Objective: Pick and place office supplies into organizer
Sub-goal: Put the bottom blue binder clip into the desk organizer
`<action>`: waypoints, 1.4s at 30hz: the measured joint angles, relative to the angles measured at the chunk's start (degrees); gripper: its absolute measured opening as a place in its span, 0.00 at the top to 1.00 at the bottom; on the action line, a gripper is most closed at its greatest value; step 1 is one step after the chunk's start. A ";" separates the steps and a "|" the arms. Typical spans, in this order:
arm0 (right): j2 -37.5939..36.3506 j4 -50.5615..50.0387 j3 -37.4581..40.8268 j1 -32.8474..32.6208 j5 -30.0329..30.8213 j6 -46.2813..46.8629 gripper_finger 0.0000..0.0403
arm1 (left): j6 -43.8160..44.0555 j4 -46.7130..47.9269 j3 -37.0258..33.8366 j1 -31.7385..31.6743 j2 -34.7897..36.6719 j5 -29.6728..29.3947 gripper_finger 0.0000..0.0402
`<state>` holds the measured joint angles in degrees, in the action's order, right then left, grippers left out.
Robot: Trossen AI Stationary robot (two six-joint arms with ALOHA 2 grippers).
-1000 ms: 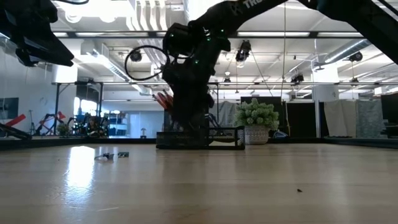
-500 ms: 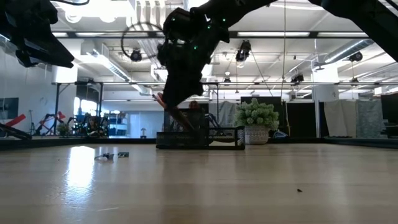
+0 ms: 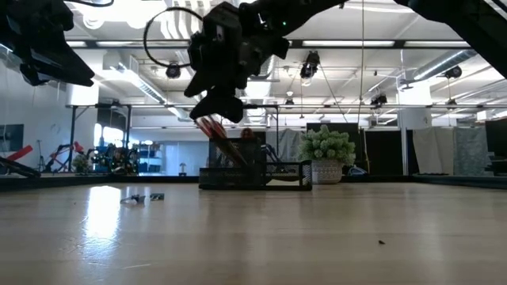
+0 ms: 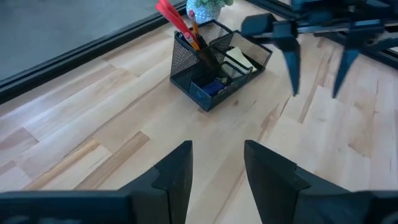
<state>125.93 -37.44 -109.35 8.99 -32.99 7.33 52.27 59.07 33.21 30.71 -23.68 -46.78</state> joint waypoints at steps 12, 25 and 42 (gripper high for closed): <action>0.00 0.05 -0.03 -0.02 -0.19 1.25 0.54 | 0.02 -0.02 -0.07 0.00 0.00 0.02 0.68; 0.00 1.12 -0.01 0.62 -14.48 8.27 0.54 | 0.02 -0.02 -0.11 0.00 0.00 0.04 0.68; 0.52 10.18 0.06 1.64 -36.43 24.77 0.54 | 0.04 -0.04 -0.11 -0.01 -0.11 0.15 0.68</action>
<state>126.45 -27.27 -109.30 10.63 -69.42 32.11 52.31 59.02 33.10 30.70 -23.79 -46.63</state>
